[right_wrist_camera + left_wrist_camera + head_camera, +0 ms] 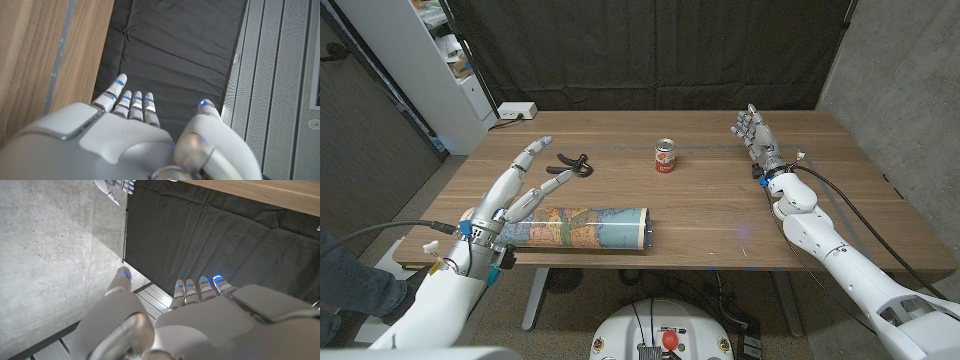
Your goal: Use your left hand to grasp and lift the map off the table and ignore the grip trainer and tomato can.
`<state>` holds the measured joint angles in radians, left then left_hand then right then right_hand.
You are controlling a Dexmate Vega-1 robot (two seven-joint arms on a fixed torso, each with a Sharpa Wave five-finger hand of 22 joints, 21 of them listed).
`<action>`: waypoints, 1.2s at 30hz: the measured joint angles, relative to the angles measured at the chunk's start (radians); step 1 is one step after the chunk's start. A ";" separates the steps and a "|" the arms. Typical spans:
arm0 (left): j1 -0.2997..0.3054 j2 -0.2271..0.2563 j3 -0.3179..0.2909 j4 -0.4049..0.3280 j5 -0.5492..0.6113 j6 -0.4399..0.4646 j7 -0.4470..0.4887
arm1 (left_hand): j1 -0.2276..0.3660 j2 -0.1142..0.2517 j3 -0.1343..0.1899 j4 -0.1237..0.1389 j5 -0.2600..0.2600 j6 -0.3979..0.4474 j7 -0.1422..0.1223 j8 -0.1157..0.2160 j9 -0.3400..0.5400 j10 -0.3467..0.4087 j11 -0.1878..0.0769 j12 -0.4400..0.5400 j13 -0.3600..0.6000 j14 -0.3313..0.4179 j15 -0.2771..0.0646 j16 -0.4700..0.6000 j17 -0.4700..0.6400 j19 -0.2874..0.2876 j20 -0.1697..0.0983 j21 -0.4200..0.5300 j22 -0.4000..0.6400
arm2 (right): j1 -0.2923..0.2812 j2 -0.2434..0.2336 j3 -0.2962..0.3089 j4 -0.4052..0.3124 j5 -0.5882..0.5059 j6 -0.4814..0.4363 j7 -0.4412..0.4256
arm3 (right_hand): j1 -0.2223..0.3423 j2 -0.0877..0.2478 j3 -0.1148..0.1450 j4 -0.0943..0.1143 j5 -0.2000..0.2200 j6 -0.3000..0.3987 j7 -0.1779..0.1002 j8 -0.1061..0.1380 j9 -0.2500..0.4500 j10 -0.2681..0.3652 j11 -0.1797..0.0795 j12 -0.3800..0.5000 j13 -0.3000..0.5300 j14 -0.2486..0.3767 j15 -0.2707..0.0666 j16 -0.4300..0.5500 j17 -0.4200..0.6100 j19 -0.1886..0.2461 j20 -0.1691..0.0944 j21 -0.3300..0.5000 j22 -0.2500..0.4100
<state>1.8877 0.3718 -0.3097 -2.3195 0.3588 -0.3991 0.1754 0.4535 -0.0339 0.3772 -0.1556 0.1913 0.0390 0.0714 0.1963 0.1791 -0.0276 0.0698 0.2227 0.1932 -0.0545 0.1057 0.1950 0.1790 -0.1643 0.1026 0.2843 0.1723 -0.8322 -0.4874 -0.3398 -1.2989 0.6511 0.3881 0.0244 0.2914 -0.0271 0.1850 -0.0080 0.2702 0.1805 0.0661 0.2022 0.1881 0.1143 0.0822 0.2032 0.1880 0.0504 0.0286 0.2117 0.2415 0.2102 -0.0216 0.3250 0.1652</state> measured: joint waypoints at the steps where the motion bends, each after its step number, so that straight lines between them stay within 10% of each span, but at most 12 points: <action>1: 0.001 -0.001 -0.001 -0.002 0.002 0.002 0.000 | 0.000 0.000 0.000 0.000 0.000 0.000 0.000 0.000 0.000 0.000 0.000 -0.003 0.000 0.000 0.000 0.000 0.000 0.002 0.002 0.000 0.000 | 0.000 0.000 0.000 -0.001 0.000 0.000 0.000 | 0.000 0.000 0.000 0.000 0.000 0.000 0.000 0.000 0.000 0.000 0.000 0.000 0.000 0.000 0.000 0.000 0.000 0.000 0.000 0.000 0.000; 36: 0.098 -0.057 -0.021 -0.182 0.257 0.193 -0.019 | 0.097 -0.086 -0.025 -0.017 0.020 -0.007 0.018 0.004 0.005 0.052 0.009 0.015 0.019 0.055 0.023 0.006 0.005 0.061 0.064 -0.022 0.000 | -0.005 -0.007 0.004 -0.014 0.002 -0.006 0.003 | 0.000 0.000 -0.004 -0.004 0.000 0.000 0.000 0.000 0.000 0.004 0.004 0.000 0.000 0.014 0.003 0.000 -0.005 0.034 0.013 -0.008 0.000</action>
<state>1.9855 0.3147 -0.3304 -2.5011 0.6155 -0.2064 0.1567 0.5501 -0.1200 0.3526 -0.1723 0.2110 0.0318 0.0892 0.2002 0.1841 0.0246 0.0786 0.2381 0.2119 0.0003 0.1284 0.2008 0.1841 -0.1036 0.1662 0.2622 0.1724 -0.8371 -0.4942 -0.3361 -1.3131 0.6532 0.3822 0.0279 0.2914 -0.0272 0.1808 -0.0122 0.2701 0.1804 0.0661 0.2022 0.1881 0.1180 0.0860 0.2033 0.1880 0.0646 0.0320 0.2117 0.2368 0.2442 -0.0091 0.3172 0.1651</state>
